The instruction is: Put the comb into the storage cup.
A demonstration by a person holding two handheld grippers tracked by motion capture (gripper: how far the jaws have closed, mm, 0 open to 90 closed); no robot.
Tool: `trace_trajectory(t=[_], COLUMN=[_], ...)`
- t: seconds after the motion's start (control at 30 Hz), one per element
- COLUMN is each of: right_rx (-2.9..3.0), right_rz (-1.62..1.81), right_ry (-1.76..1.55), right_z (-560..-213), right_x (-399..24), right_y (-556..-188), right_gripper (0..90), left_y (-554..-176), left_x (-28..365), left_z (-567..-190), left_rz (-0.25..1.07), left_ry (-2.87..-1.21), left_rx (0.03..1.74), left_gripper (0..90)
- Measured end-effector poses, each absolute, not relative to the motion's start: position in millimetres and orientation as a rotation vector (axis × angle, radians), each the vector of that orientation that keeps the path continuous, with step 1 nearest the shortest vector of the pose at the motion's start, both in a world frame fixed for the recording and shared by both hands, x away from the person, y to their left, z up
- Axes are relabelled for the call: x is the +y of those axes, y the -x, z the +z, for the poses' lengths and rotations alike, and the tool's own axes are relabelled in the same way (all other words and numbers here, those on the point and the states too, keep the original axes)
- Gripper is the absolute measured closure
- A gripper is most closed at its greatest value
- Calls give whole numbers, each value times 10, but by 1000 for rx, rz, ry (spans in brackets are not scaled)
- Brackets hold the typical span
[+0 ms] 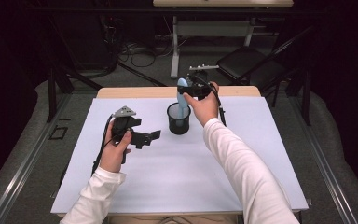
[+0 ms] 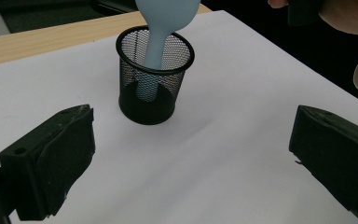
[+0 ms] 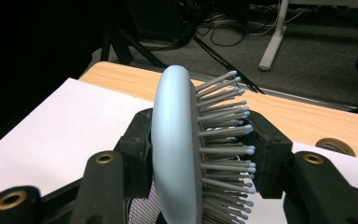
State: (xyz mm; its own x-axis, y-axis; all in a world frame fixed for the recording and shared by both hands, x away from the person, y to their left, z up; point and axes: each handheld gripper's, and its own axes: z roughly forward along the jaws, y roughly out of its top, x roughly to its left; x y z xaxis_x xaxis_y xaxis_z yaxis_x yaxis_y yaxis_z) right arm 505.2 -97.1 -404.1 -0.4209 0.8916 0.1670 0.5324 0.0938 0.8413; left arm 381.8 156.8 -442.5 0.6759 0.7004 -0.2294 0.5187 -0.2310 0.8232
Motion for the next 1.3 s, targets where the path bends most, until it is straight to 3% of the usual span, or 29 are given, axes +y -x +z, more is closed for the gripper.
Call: trace_trajectory(t=[1.3], right_rx=[2042], right_rz=[1248], right_ry=[-1343], right_z=[-4059], right_x=[-852], right_y=[-4984], right_gripper=[431], left_y=[-3859], left_x=[1603], left_z=[-4454], left_rz=[218], left_ry=[-1885], left_rx=[978], left_gripper=[4])
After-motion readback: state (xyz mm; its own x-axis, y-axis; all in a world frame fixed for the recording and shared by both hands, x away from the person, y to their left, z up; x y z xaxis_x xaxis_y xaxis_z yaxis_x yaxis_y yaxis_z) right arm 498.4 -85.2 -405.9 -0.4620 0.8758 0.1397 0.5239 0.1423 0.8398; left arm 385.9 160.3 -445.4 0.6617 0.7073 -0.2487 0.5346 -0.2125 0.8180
